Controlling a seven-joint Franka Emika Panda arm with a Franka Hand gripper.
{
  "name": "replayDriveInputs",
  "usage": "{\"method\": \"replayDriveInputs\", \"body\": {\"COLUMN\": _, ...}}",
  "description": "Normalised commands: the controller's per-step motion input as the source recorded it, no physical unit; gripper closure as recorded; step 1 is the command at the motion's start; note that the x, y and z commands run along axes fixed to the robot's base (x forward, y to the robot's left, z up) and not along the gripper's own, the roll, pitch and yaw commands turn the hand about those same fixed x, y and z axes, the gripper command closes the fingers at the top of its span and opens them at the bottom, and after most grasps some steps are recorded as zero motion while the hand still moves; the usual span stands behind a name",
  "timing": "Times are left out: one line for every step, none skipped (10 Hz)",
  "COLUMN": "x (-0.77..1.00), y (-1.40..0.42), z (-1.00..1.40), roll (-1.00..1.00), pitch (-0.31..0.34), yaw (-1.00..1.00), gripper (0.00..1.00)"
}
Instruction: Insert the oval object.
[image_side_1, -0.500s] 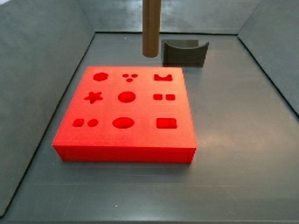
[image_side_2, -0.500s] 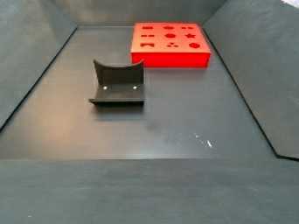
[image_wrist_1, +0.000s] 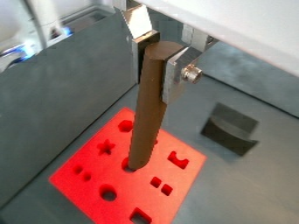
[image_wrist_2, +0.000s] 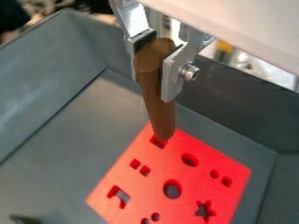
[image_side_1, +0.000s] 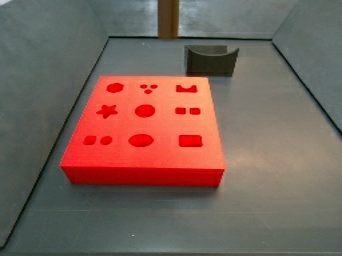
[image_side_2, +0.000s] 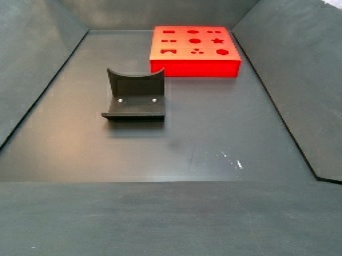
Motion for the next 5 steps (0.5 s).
{"method": "replayDriveInputs", "body": {"x": -0.07, "y": 0.03, "z": 0.73, "roll": 0.14, "pitch": -0.281, "yaw": -0.74, "gripper": 1.0}}
{"method": "replayDriveInputs", "body": {"x": 0.0, "y": 0.01, "z": 0.54, "roll": 0.08, "pitch": -0.221, "yaw": -0.86, "gripper": 1.0}}
{"method": "replayDriveInputs", "body": {"x": 0.0, "y": 0.0, "z": 0.52, "roll": 0.07, "pitch": -0.221, "yaw": -0.86, "gripper": 1.0}}
{"method": "replayDriveInputs", "body": {"x": 0.0, "y": 0.0, "z": 0.5, "roll": 0.14, "pitch": -0.291, "yaw": -0.77, "gripper": 1.0}}
{"method": "replayDriveInputs", "body": {"x": 0.09, "y": 0.0, "z": 0.31, "roll": 0.09, "pitch": -0.307, "yaw": -0.73, "gripper": 1.0}}
